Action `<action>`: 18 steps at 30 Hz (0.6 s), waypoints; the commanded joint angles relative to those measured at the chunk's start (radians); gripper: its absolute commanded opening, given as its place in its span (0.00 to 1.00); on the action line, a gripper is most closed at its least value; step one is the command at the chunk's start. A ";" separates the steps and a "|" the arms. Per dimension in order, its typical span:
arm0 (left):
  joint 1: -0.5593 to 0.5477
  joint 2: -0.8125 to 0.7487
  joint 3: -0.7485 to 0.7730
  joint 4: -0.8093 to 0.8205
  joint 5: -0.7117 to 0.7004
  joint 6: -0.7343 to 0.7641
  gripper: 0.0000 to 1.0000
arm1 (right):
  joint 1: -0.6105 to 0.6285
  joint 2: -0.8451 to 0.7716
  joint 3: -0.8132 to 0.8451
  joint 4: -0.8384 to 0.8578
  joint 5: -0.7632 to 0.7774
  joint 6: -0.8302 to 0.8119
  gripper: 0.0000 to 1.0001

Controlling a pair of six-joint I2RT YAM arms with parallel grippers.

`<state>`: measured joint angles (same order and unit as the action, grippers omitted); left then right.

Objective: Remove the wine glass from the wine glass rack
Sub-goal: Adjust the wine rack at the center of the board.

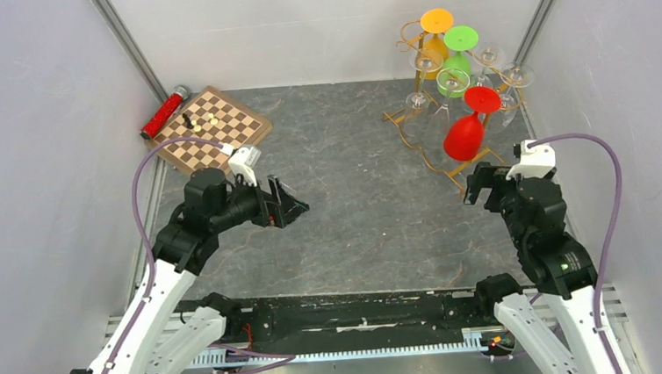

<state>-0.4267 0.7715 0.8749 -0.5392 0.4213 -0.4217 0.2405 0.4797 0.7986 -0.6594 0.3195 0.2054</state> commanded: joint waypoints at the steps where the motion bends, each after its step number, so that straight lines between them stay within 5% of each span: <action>1: 0.003 0.015 0.024 -0.008 -0.016 0.044 0.96 | 0.003 0.038 0.128 -0.023 -0.013 -0.100 0.98; 18: 0.002 0.040 0.003 -0.025 -0.113 0.071 0.94 | 0.003 0.273 0.506 -0.117 0.068 -0.041 0.99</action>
<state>-0.4267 0.8364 0.8749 -0.5560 0.3355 -0.3954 0.2405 0.7036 1.2034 -0.7471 0.3424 0.1490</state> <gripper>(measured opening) 0.939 0.990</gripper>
